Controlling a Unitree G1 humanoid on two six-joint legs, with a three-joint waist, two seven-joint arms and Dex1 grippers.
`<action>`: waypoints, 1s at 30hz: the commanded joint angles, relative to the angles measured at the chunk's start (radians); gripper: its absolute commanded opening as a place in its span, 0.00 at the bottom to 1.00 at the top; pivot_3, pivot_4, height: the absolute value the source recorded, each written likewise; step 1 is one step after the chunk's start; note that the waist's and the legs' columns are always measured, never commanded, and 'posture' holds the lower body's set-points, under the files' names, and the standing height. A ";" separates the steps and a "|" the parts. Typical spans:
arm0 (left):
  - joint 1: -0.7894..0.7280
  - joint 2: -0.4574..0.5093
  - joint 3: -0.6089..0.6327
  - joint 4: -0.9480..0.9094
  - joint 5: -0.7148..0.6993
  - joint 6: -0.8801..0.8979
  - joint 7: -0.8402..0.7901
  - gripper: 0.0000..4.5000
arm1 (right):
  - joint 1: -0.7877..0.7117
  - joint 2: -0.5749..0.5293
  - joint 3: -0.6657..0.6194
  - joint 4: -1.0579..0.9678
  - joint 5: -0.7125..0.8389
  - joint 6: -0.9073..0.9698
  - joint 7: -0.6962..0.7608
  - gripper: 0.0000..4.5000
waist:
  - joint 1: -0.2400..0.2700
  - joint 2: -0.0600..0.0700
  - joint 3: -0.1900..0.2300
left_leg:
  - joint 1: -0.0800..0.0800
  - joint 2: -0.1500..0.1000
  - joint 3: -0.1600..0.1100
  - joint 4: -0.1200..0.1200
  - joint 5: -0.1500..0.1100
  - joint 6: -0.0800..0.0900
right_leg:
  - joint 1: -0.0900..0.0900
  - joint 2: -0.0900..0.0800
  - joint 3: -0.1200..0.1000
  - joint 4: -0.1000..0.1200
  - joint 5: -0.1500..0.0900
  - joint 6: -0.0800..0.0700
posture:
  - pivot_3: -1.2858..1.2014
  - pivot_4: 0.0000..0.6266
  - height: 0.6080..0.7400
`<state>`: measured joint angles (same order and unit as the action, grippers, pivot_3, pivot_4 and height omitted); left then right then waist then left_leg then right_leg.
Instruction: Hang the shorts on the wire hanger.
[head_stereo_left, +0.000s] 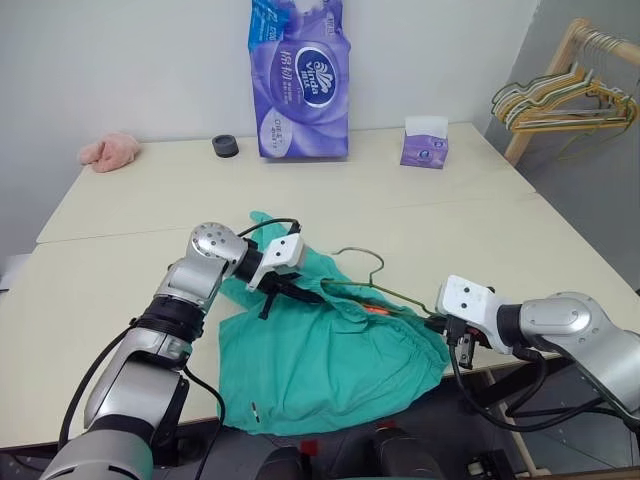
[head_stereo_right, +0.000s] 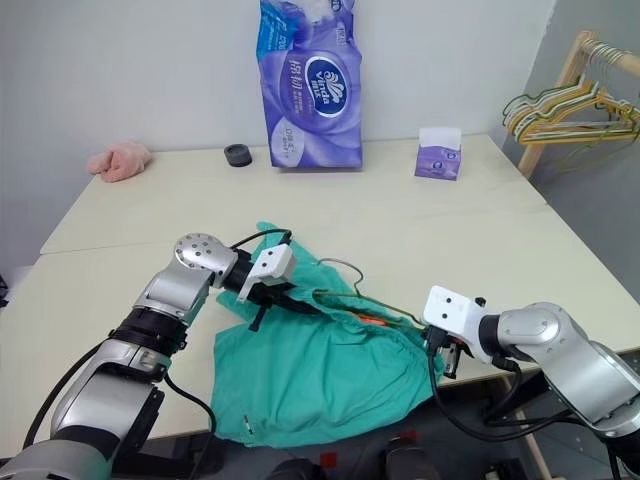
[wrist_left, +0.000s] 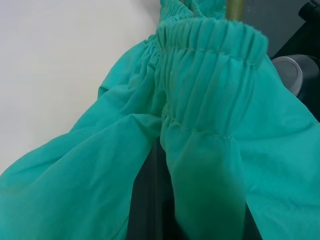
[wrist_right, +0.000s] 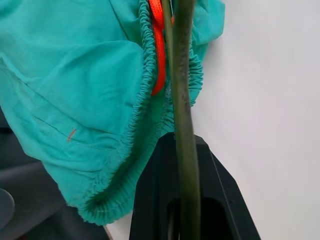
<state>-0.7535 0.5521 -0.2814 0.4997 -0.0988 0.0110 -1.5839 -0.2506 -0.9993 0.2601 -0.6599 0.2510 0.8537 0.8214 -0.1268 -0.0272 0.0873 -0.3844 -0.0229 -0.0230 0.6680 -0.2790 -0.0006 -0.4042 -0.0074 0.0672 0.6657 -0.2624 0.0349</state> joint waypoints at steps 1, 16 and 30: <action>-0.002 -0.013 -0.004 -0.043 -0.004 -0.009 0.012 0.00 | -0.015 -0.001 -0.008 -0.034 -0.014 -0.100 0.035 0.05 | -0.002 0.000 0.000 | 0.000 0.000 0.000 0.000 0.000 0.000 | 0.000 0.000 0.000 0.000 0.000 0.000 | 0.44 0.09 1.00; 0.005 0.002 -0.005 -0.043 0.005 -0.020 0.021 0.00 | 0.339 -0.152 -0.413 0.138 -0.004 -0.240 0.156 0.98 | -0.011 0.000 0.000 | 0.000 0.000 0.000 0.002 0.000 0.000 | 0.001 0.000 0.000 0.001 0.000 0.000 | 0.44 0.10 1.00; -0.006 0.019 -0.001 -0.024 0.008 -0.025 0.026 0.00 | 0.598 0.448 -0.503 -0.134 0.273 0.064 -0.232 0.98 | -0.010 -0.007 -0.001 | 0.001 0.000 -0.001 0.005 0.000 0.000 | 0.000 0.001 0.000 0.008 -0.002 0.004 | 0.44 0.12 1.00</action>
<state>-0.7388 0.5636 -0.2953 0.4833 -0.0882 -0.0068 -1.5607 0.3511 -0.5838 -0.2540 -0.7532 0.5096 0.9102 0.6334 -0.1367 -0.0343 0.0864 -0.3843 -0.0227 -0.0257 0.6724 -0.2793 -0.0006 -0.4037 -0.0069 0.0658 0.6736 -0.2644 0.0382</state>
